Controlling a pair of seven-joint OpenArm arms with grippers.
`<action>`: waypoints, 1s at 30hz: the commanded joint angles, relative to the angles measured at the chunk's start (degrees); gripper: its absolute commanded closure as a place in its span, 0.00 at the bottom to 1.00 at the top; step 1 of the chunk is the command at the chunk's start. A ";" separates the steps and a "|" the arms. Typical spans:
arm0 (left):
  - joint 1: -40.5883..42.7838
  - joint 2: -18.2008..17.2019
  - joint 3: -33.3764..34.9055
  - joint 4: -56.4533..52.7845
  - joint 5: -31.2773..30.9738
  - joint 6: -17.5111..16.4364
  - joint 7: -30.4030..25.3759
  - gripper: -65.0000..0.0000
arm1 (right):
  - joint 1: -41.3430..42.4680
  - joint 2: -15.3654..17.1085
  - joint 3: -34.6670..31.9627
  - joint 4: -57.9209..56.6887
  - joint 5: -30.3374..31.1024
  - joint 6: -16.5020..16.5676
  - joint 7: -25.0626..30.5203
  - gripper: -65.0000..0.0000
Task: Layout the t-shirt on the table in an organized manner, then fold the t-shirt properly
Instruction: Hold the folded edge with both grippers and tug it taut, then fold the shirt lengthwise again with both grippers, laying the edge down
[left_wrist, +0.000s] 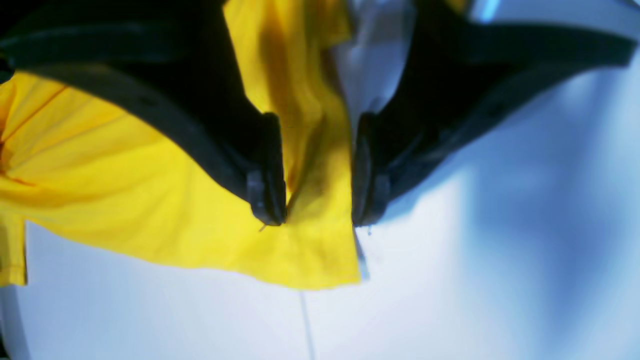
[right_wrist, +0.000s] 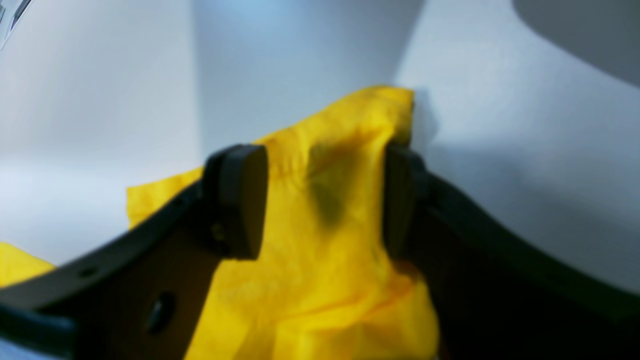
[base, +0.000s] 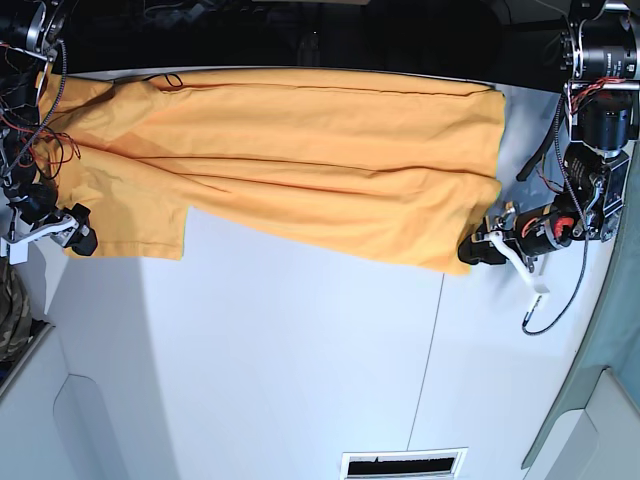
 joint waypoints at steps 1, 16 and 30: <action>-0.92 -0.35 -0.15 0.44 0.11 -1.18 0.09 0.61 | 0.26 0.15 -0.26 0.07 -1.33 0.52 -3.21 0.46; -0.72 -3.04 -0.15 7.72 -12.28 -2.44 11.26 1.00 | 0.20 1.79 -0.50 8.52 3.28 1.18 -11.52 1.00; 15.10 -17.81 -0.15 36.04 -27.98 -2.44 22.10 1.00 | -17.18 11.85 -0.35 41.44 10.99 0.79 -23.12 1.00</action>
